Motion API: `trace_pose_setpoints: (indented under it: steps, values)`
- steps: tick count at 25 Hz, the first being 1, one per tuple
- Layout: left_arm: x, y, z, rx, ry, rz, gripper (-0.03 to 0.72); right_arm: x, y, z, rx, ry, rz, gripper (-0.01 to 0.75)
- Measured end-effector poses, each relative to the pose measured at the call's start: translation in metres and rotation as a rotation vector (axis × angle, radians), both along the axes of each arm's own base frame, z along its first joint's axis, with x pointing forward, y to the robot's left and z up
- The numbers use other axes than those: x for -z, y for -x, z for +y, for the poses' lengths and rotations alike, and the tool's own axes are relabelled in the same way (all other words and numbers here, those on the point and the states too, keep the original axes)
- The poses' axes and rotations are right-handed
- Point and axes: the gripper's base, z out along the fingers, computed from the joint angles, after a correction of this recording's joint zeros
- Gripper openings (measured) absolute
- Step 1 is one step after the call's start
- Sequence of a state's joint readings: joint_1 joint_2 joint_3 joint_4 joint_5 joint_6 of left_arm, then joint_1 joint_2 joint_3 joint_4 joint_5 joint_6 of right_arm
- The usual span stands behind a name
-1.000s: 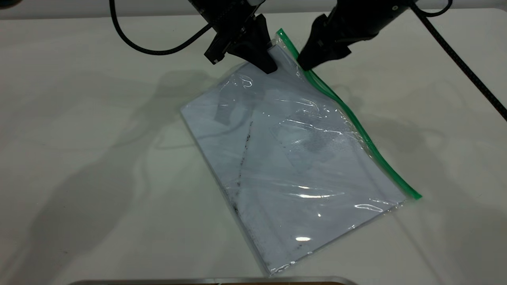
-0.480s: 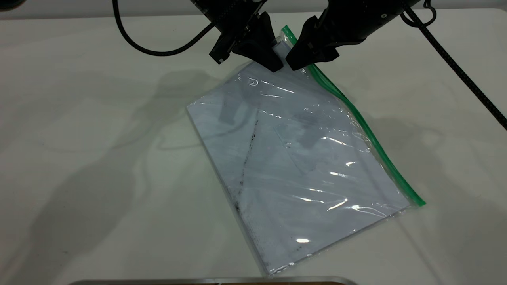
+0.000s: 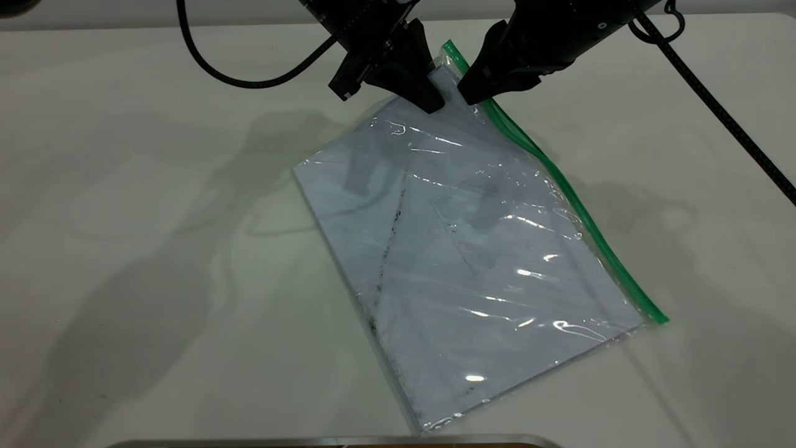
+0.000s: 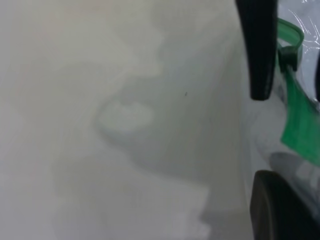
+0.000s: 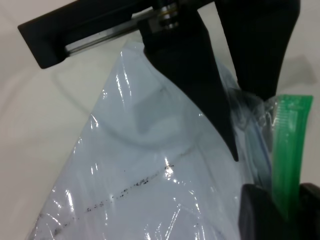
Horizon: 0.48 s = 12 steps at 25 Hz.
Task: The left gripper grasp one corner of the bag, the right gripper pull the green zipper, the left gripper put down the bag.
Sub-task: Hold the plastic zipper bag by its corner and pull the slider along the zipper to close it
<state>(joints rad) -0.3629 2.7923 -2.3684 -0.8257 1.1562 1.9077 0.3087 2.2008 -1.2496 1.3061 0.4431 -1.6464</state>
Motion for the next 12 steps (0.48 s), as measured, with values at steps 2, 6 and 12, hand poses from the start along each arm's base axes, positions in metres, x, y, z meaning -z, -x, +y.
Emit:
trace_pose_setpoints:
  steps: [2,6,12]
  values:
    - [0.0,0.0,0.0,-0.021,-0.006,0.02,0.053,0.0,-0.0002,-0.0002,0.002,0.002,-0.001,0.114]
    - [0.0001,-0.0005,-0.0001,-0.062,-0.017,0.05,0.053,0.0002,-0.0008,-0.0008,0.008,0.008,-0.006,0.045]
    - [0.0003,-0.0023,-0.0004,-0.089,-0.019,0.048,0.053,0.0007,-0.0007,-0.0015,0.022,0.011,0.005,0.034]
